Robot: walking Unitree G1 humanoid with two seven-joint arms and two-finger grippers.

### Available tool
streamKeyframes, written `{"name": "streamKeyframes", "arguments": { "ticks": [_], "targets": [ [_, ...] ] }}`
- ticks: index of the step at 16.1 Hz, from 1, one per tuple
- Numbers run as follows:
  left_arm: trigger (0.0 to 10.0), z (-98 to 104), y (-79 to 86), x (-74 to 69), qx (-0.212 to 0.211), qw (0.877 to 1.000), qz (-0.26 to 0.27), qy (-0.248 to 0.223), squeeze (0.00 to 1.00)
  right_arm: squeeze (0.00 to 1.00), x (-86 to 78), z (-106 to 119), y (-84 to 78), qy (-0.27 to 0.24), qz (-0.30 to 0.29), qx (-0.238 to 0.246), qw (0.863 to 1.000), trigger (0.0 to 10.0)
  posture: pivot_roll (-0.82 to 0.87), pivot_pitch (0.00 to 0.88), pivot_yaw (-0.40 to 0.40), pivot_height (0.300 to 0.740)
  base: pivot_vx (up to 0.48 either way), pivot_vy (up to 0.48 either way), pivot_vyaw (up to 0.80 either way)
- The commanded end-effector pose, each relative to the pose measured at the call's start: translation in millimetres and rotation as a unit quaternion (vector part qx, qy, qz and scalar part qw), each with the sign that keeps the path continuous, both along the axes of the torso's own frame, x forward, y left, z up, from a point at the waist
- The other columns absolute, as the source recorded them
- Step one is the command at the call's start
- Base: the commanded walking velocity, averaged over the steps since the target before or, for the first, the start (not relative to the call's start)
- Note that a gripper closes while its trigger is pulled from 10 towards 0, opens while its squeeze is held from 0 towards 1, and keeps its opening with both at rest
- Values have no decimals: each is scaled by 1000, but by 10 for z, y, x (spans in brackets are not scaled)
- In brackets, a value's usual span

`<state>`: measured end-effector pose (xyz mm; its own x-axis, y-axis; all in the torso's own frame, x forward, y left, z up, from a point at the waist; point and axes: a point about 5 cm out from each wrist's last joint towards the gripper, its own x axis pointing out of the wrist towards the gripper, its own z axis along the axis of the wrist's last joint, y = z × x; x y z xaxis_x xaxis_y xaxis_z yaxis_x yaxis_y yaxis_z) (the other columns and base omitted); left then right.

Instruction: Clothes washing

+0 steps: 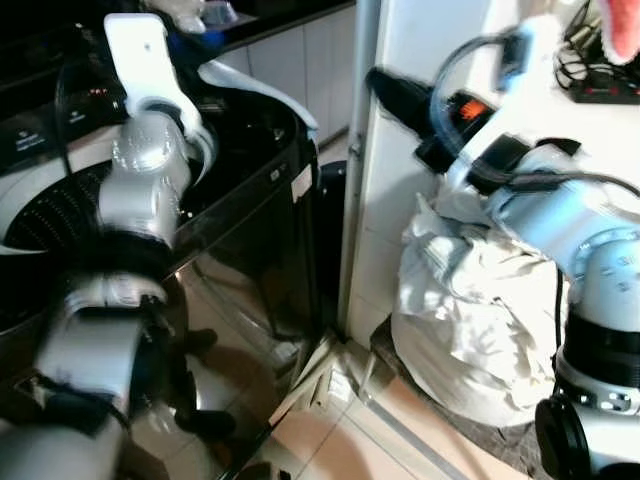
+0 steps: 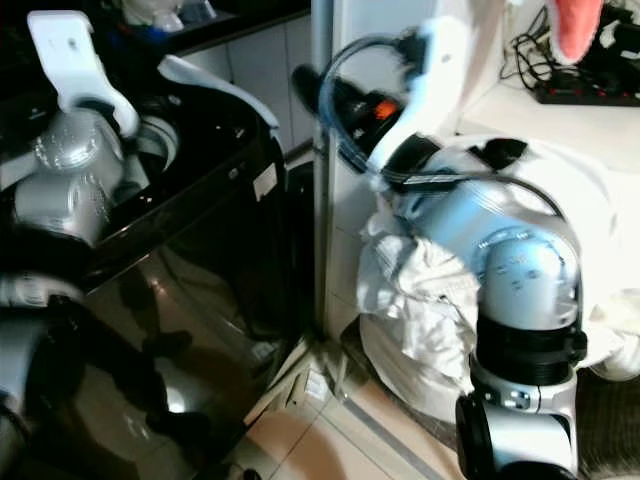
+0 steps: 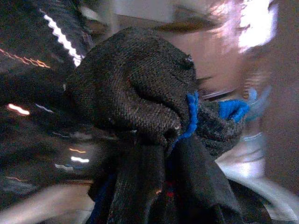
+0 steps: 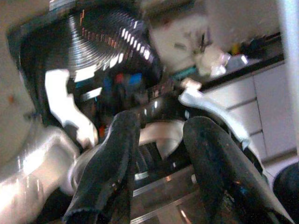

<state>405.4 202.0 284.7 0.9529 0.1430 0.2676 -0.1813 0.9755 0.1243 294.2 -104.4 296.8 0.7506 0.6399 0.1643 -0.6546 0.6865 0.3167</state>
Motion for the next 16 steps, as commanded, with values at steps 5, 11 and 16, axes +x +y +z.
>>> {"name": "streamKeyframes", "arguments": {
  "ticks": [5,11,16],
  "targets": [
    [10000,-485,121,127,121,975,34,186,118,0,2,-276,411,-34,28,-141,989,10000,-26,0,50,740,0,0,0],
    [10000,-574,277,98,96,967,70,225,1000,0,-83,-388,434,-50,43,-167,984,10000,-38,0,60,740,0,0,0],
    [10000,-612,293,88,87,966,66,235,1000,0,-76,-417,398,-43,39,-166,984,10000,-37,0,61,740,0,0,0]
  ]
}}
